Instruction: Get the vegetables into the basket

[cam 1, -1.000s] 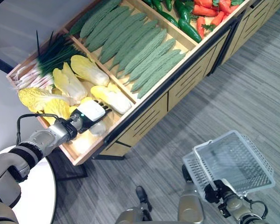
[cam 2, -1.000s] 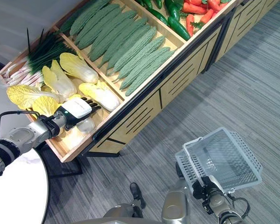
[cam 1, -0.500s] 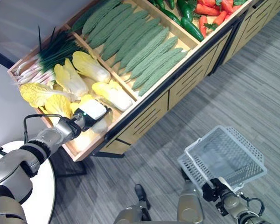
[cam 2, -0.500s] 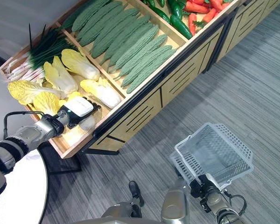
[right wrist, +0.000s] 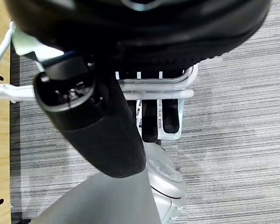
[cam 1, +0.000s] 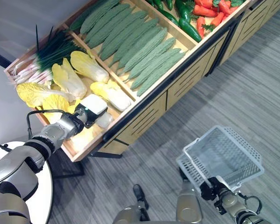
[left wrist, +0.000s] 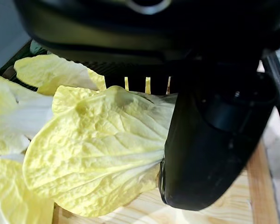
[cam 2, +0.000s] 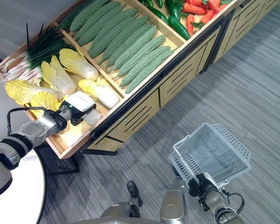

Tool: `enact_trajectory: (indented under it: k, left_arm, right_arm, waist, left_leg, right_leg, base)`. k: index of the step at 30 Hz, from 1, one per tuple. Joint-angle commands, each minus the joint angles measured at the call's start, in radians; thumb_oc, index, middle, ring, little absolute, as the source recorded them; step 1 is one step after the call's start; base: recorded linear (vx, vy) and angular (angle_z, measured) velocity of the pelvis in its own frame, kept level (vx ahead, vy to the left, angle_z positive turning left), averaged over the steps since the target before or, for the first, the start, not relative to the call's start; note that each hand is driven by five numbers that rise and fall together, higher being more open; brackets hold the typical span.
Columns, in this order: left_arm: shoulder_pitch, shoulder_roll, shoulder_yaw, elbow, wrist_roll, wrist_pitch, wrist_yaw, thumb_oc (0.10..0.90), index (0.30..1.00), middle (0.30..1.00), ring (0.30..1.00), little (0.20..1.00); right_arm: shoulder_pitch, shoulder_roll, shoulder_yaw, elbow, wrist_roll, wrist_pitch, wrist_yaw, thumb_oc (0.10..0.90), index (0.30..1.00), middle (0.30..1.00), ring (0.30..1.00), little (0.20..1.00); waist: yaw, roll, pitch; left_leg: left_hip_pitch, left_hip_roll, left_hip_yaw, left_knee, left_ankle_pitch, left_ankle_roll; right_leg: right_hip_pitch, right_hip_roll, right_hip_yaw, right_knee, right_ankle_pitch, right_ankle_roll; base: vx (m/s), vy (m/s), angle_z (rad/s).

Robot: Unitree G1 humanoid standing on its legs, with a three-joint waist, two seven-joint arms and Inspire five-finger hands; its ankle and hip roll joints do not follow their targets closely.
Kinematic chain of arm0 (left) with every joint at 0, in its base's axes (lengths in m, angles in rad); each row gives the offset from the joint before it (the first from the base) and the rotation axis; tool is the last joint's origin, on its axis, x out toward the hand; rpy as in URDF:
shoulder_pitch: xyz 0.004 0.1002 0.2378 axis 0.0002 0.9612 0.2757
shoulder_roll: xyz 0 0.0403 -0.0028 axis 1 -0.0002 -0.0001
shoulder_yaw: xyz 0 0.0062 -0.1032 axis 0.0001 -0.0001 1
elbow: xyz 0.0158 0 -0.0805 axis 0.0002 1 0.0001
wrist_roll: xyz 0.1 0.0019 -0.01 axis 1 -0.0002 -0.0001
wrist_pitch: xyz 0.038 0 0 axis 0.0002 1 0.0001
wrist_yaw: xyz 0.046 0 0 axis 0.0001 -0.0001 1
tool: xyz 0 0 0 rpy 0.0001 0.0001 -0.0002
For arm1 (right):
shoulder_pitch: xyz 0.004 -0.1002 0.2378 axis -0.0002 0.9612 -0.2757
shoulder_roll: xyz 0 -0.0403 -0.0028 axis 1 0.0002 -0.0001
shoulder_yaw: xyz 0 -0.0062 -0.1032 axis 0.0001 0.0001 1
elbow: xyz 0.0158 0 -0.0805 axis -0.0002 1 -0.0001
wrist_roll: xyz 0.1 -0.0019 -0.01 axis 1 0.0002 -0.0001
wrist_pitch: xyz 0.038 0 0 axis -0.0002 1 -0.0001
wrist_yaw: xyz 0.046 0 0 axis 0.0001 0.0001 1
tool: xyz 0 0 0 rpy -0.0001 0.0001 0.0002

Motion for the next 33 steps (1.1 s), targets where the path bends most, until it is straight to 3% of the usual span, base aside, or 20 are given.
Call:
enact_trajectory:
  k: [1, 5, 9, 12, 14, 15, 17, 19, 23, 26, 27, 30, 31, 33]
  left_arm:
    - [-0.02, 0.046, 0.096, 0.057, -0.041, 0.053, -0.012, 0.4, 0.3, 0.3, 0.3, 0.3]
    - [0.027, 0.089, 0.171, -0.063, -0.076, 0.056, -0.01, 0.4, 0.3, 0.3, 0.3, 0.3]
    - [0.135, 0.194, 0.298, -0.261, -0.103, 0.044, -0.004, 0.4, 0.3, 0.3, 0.3, 0.3]
    - [0.308, 0.264, 0.49, -0.446, -0.127, 0.04, 0.001, 0.4, 0.3, 0.3, 0.3, 0.3]
    - [0.379, 0.281, 0.563, -0.499, -0.127, 0.04, -0.004, 0.4, 0.3, 0.3, 0.3, 0.3]
    - [0.497, 0.27, 0.695, -0.585, -0.148, 0.045, 0.014, 0.4, 0.3, 0.3, 0.3, 0.3]
    - [0.574, 0.258, 0.777, -0.65, -0.154, 0.046, 0.011, 0.4, 0.3, 0.3, 0.3, 0.3]
    - [0.743, 0.188, 0.94, -0.759, -0.192, 0.037, 0.009, 0.4, 0.3, 0.3, 0.3, 0.3]
    - [0.879, 0.087, 1.071, -0.87, -0.251, 0.032, -0.004, 0.4, 0.3, 0.3, 0.3, 0.3]
    - [0.92, -0.043, 1.103, -0.935, -0.373, 0.005, -0.004, 0.4, 0.3, 0.3, 0.3, 0.3]
    - [0.949, -0.172, 1.091, -0.998, -0.53, -0.019, -0.038, 0.4, 0.3, 0.3, 0.3, 0.3]
    - [0.957, -0.189, 1.082, -1.004, -0.552, -0.016, -0.061, 0.4, 0.3, 0.3, 0.3, 0.3]
    - [0.969, -0.23, 1.059, -1.03, -0.637, -0.023, -0.098, 0.4, 0.3, 0.3, 0.3, 0.3]
    - [0.972, -0.244, 1.045, -1.052, -0.679, -0.026, -0.12, 0.4, 0.3, 0.3, 0.3, 0.3]
  right_arm:
    - [0.046, 0.042, 0.051, -0.013, 0.007, -0.007, 0.027, 0.4, 0.3, 0.3, 0.3, 0.3]
    - [0.061, 0.044, 0.035, -0.01, -0.002, 0.003, 0.033, 0.4, 0.3, 0.3, 0.3, 0.3]
    - [0.094, 0.054, 0.004, -0.015, -0.006, 0.012, 0.042, 0.4, 0.3, 0.3, 0.3, 0.3]
    - [0.118, 0.071, -0.03, -0.006, -0.017, 0.023, 0.057, 0.4, 0.3, 0.3, 0.3, 0.3]
    - [0.125, 0.074, -0.033, -0.001, -0.024, 0.026, 0.061, 0.4, 0.3, 0.3, 0.3, 0.3]
    - [0.139, 0.086, -0.05, 0.004, -0.031, 0.03, 0.064, 0.4, 0.3, 0.3, 0.3, 0.3]
    - [0.145, 0.09, -0.057, 0.008, -0.035, 0.035, 0.068, 0.4, 0.3, 0.3, 0.3, 0.3]
    - [0.162, 0.104, -0.08, 0.025, -0.048, 0.044, 0.081, 0.4, 0.3, 0.3, 0.3, 0.3]
    - [0.166, 0.119, -0.077, 0.041, -0.059, 0.052, 0.092, 0.4, 0.3, 0.3, 0.3, 0.3]
    - [0.161, 0.13, -0.08, 0.051, -0.06, 0.054, 0.095, 0.4, 0.3, 0.3, 0.3, 0.3]
    - [0.154, 0.139, -0.084, 0.059, -0.048, 0.058, 0.092, 0.4, 0.3, 0.3, 0.3, 0.3]
    - [0.151, 0.136, -0.087, 0.061, -0.044, 0.057, 0.091, 0.4, 0.3, 0.3, 0.3, 0.3]
    - [0.145, 0.136, -0.093, 0.065, -0.037, 0.059, 0.09, 0.4, 0.3, 0.3, 0.3, 0.3]
    - [0.141, 0.136, -0.097, 0.069, -0.035, 0.059, 0.087, 0.4, 0.3, 0.3, 0.3, 0.3]
  waist:
    - [0.009, -0.078, -0.024]
    - [0.023, -0.09, -0.038]
    - [0.046, -0.106, -0.066]
    - [0.075, -0.125, -0.095]
    - [0.078, -0.129, -0.103]
    - [0.092, -0.138, -0.115]
    - [0.096, -0.143, -0.124]
    - [0.113, -0.157, -0.141]
    - [0.116, -0.168, -0.156]
    - [0.123, -0.18, -0.162]
    - [0.123, -0.188, -0.175]
    - [0.122, -0.187, -0.176]
    - [0.125, -0.19, -0.18]
    - [0.126, -0.193, -0.182]
  left_leg:
    - [-0.008, -0.031, -0.055, 0.002, 0.001, -0.035]
    - [0.017, -0.028, -0.067, 0.002, -0.005, -0.034]
    - [0.054, -0.024, -0.08, 0.002, -0.016, -0.032]
    - [0.083, -0.021, -0.094, 0.002, -0.027, -0.03]
    - [0.092, -0.021, -0.094, 0.002, -0.031, -0.029]
    - [0.103, -0.019, -0.103, 0.002, -0.035, -0.029]
    - [0.107, -0.02, -0.109, 0.002, -0.039, -0.027]
    - [0.12, -0.019, -0.117, 0.002, -0.047, -0.024]
    - [0.131, -0.02, -0.123, 0.002, -0.055, -0.02]
    - [0.128, -0.02, -0.132, 0.002, -0.054, -0.019]
    - [0.132, -0.021, -0.141, 0.002, -0.055, -0.016]
    - [0.134, -0.021, -0.144, 0.002, -0.057, -0.014]
    - [0.138, -0.021, -0.147, 0.002, -0.058, -0.011]
    - [0.141, -0.02, -0.143, 0.002, -0.059, -0.01]
  right_leg:
    - [0.023, -0.082, -0.039, 0.003, 0.005, 0.096]
    - [0.061, -0.082, -0.054, 0.004, -0.006, 0.096]
    - [0.113, -0.08, -0.069, 0.002, -0.023, 0.096]
    - [0.155, -0.076, -0.087, 0.002, -0.042, 0.094]
    - [0.168, -0.074, -0.092, 0.001, -0.046, 0.094]
    - [0.184, -0.072, -0.098, 0.001, -0.053, 0.093]
    - [0.193, -0.071, -0.103, 0.001, -0.057, 0.092]
    - [0.213, -0.07, -0.113, 0.001, -0.066, 0.09]
    - [0.228, -0.067, -0.121, 0.002, -0.072, 0.087]
    - [0.236, -0.068, -0.136, 0.003, -0.074, 0.084]
    - [0.248, -0.07, -0.153, 0.004, -0.075, 0.082]
    - [0.254, -0.07, -0.159, 0.004, -0.077, 0.082]
    - [0.262, -0.069, -0.165, 0.004, -0.078, 0.081]
    - [0.267, -0.069, -0.17, 0.004, -0.079, 0.081]
  base:
    - [0.0, 0.0, 0.0]
    - [0.03, -0.012, 0.07]
    - [0.05, -0.024, 0.13]
    - [0.05, -0.02, 0.18]
    - [0.04, -0.012, 0.15]
    - [0.05, -0.018, 0.1]
    - [0.03, -0.008, 0.09]
    - [0.03, -0.002, 0.13]
    - [0.01, 0.002, 0.1]
    - [-0.02, 0.0, 0.16]
    - [0.01, -0.014, 0.17]
    - [0.0, -0.003, 0.2]
    - [-0.01, 0.019, 0.19]
    - [0.0, 0.01, 0.03]
